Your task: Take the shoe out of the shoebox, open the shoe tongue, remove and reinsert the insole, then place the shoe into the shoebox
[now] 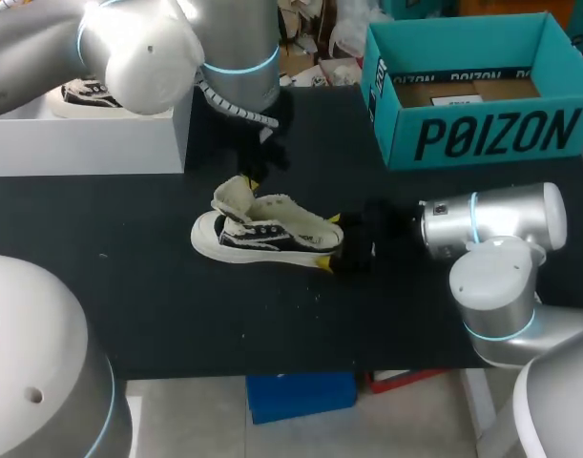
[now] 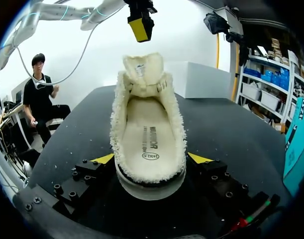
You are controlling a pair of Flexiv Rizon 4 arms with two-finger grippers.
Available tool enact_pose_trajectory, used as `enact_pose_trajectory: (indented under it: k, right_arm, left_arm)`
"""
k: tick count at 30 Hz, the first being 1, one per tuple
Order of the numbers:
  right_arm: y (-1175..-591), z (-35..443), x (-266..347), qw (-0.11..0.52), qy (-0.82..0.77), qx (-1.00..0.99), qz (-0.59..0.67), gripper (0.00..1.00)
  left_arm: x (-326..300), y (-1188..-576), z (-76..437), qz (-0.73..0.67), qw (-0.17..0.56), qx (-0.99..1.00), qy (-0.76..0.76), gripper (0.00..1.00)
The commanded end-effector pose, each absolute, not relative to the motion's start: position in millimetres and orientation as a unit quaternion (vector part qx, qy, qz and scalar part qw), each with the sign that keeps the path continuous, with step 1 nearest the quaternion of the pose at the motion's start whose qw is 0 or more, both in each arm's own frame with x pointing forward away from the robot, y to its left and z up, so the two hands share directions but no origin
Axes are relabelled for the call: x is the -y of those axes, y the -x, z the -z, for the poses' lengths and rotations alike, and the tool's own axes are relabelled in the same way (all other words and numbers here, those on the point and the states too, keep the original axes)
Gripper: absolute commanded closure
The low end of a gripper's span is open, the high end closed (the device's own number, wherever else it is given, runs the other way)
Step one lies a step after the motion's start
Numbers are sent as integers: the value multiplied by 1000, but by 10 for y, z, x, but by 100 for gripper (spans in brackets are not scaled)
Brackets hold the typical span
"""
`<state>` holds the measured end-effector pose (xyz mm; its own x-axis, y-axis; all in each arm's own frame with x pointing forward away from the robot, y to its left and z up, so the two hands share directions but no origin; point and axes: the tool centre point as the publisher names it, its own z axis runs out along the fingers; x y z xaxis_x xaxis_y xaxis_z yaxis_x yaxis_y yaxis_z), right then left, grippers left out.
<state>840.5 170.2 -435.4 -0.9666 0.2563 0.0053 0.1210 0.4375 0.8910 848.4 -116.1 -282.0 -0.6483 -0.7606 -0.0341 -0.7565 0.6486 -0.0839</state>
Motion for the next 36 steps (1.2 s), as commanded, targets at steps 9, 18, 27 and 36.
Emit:
enact_pose_trajectory:
  k: [9, 18, 27, 36]
  right_arm:
    - [-8418, 4366, -1703, 65, -113, -846, -517, 100]
    - [-8418, 4366, -1703, 65, -113, -846, -517, 100]
    - [-8418, 4366, -1703, 65, -113, -846, -517, 100]
    - [-8418, 4366, -1703, 65, -113, -846, -517, 100]
  left_arm:
    - [1181, -8311, 2859, 92, -91, -985, -113, 100]
    - [1181, -8311, 2859, 92, -91, -985, -113, 100]
    - [1149, -8410, 2899, 80, -99, -982, -138, 100]
    - [1240, -8503, 2967, 87, -109, -971, -195, 100]
